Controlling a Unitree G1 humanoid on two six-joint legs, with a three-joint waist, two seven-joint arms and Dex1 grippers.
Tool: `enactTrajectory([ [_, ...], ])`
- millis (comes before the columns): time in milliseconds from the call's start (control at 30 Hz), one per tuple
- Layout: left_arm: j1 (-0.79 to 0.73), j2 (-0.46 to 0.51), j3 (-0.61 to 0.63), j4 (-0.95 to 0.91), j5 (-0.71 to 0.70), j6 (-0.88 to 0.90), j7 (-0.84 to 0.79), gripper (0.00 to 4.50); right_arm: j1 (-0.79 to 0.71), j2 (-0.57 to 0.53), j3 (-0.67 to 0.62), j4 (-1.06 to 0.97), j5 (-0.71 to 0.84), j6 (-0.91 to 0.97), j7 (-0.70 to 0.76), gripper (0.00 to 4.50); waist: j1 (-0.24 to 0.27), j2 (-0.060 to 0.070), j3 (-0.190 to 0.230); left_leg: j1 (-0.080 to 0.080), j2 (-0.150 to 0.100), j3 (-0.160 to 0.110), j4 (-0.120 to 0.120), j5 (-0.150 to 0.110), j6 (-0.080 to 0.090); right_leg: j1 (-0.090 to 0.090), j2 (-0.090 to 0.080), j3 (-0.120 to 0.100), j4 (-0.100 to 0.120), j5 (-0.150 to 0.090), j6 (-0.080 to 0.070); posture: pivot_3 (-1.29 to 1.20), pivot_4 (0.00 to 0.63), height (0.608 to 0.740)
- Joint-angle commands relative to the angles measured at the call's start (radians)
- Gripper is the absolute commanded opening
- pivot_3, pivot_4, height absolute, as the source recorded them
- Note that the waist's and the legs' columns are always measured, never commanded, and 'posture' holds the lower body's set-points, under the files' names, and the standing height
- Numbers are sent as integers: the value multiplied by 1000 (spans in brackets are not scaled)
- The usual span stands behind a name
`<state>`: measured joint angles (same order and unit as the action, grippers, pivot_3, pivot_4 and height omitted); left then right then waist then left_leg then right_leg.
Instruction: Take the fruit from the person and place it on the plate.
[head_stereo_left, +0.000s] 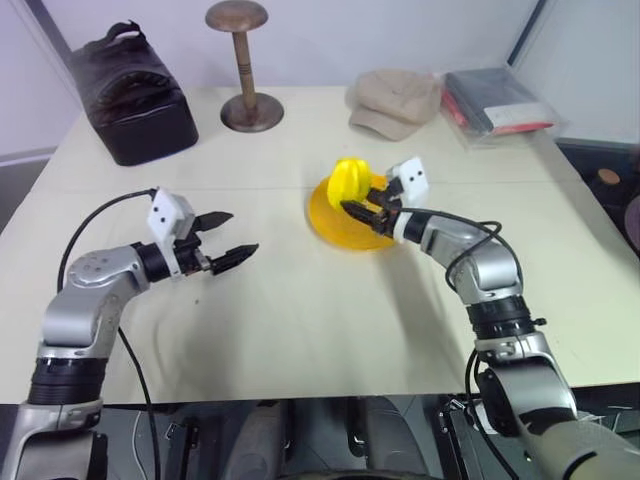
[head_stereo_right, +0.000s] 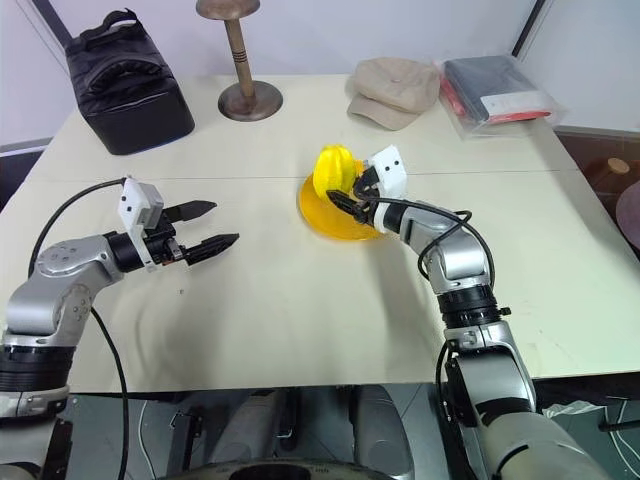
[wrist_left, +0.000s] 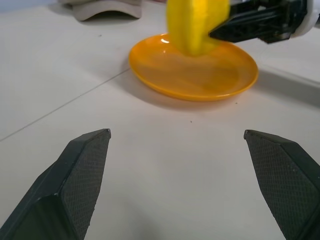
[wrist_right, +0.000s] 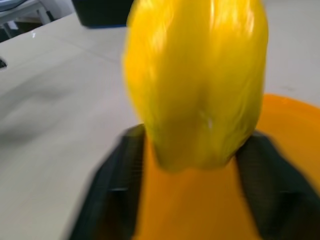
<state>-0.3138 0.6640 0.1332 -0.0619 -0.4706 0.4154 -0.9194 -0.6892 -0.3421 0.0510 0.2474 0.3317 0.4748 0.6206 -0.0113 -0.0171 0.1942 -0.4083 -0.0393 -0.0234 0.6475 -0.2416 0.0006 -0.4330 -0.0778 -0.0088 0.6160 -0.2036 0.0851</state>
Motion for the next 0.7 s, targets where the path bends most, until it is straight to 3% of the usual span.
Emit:
enactTrajectory([
  [33,8,1,35,-44,-6,-23,19,4500,-24,-7,-28,2,-8,-30,12,4480,-1,0,0,0,0,0,0,0,0,0,0,0,0,0,0,0,150,740],
  [300,17,-7,77,-25,13,-66,92,4500,-13,-98,-119,-29,-6,-34,-2,4480,0,0,0,0,0,0,0,0,0,-1,0,0,0,0,0,0,150,740],
  [700,112,-49,169,-84,13,-76,239,4500,155,-225,-295,-87,42,-37,8,4480,-2,0,0,0,0,1,0,0,0,0,0,0,0,0,0,0,150,740],
])
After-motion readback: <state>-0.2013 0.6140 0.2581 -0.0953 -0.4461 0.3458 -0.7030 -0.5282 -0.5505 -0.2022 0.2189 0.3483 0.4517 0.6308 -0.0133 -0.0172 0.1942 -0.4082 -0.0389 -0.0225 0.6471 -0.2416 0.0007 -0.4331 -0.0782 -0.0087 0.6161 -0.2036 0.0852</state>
